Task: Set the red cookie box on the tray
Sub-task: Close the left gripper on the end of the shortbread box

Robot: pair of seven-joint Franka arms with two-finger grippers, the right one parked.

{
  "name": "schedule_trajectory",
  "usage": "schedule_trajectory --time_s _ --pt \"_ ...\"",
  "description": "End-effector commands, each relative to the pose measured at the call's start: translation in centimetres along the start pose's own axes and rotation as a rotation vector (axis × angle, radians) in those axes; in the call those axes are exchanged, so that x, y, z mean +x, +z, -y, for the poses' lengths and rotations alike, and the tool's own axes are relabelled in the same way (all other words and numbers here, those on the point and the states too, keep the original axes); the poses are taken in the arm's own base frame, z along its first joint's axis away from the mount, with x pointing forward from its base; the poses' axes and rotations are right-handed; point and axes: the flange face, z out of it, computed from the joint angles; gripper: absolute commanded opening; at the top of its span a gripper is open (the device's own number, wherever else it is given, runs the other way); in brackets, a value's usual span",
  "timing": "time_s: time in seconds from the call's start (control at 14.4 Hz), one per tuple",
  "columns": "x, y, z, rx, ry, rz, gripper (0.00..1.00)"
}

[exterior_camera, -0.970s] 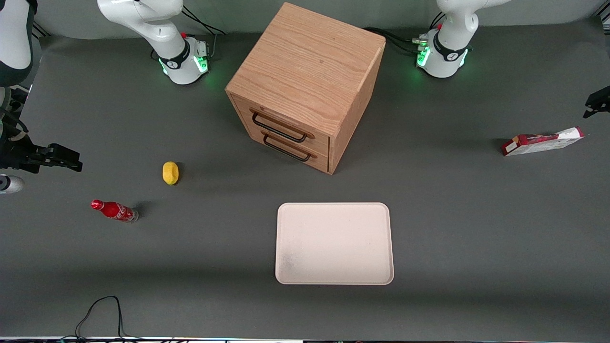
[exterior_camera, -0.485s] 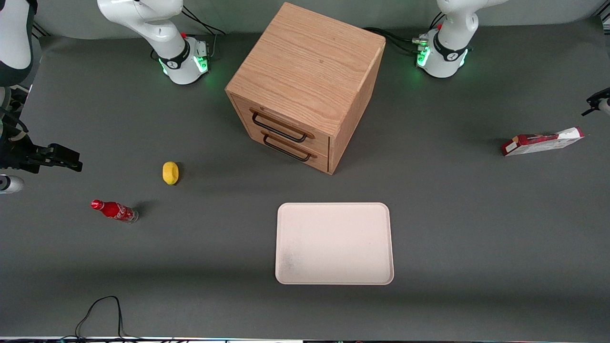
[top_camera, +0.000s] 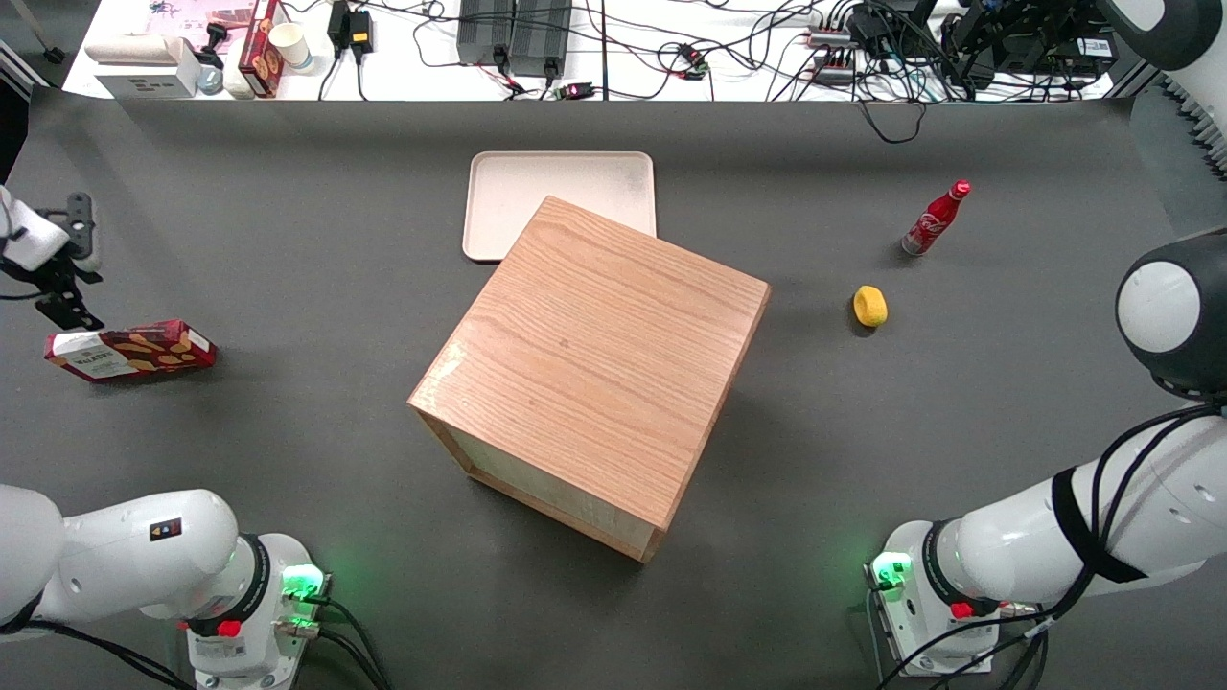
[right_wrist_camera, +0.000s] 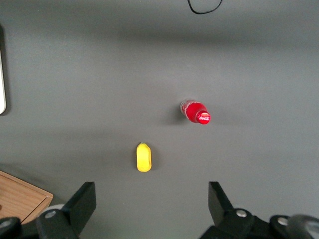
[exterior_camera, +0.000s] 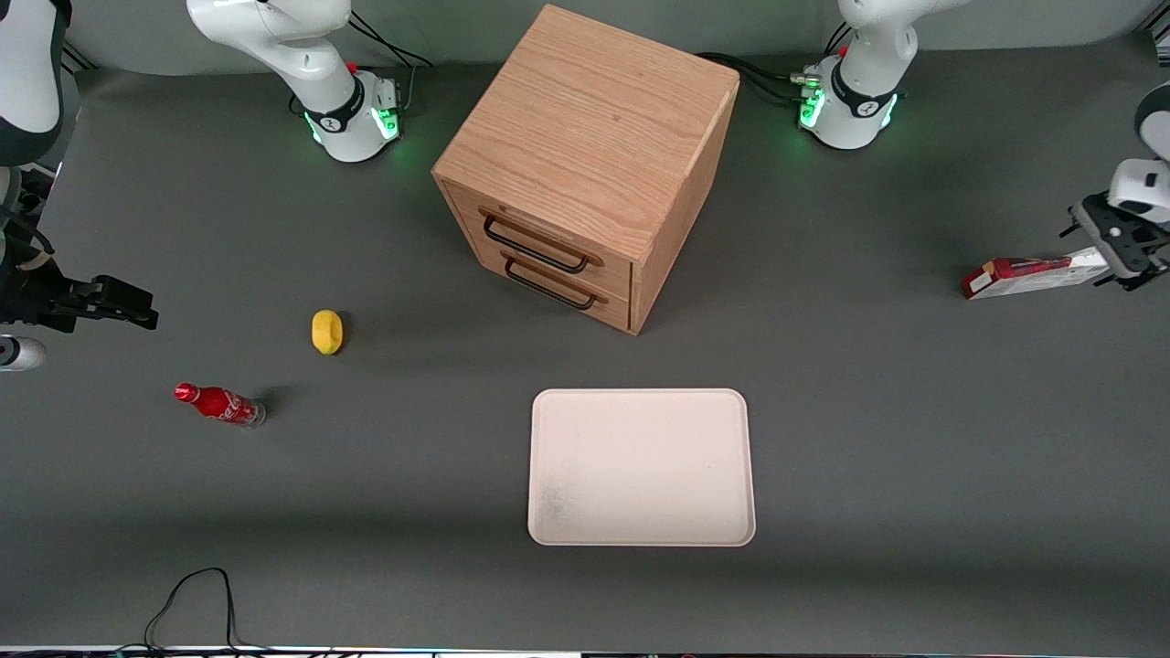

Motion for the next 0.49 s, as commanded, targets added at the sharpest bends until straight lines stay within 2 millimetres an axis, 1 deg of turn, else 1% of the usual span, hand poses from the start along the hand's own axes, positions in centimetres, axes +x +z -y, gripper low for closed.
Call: schedule_trajectory --time_s 0.0,0.28,0.35,0.42 --pt "-0.4 2.7 -1.1 0.012 0.032 -0.006 1.0" --pt "-1.3 5.9 -2.0 -0.018 0.025 -0.004 0.99" --pt "-1.2 6.1 -1.9 -0.013 0.025 -0.003 0.97" --pt "-1.2 6.4 -1.9 -0.013 0.026 -0.001 0.86"
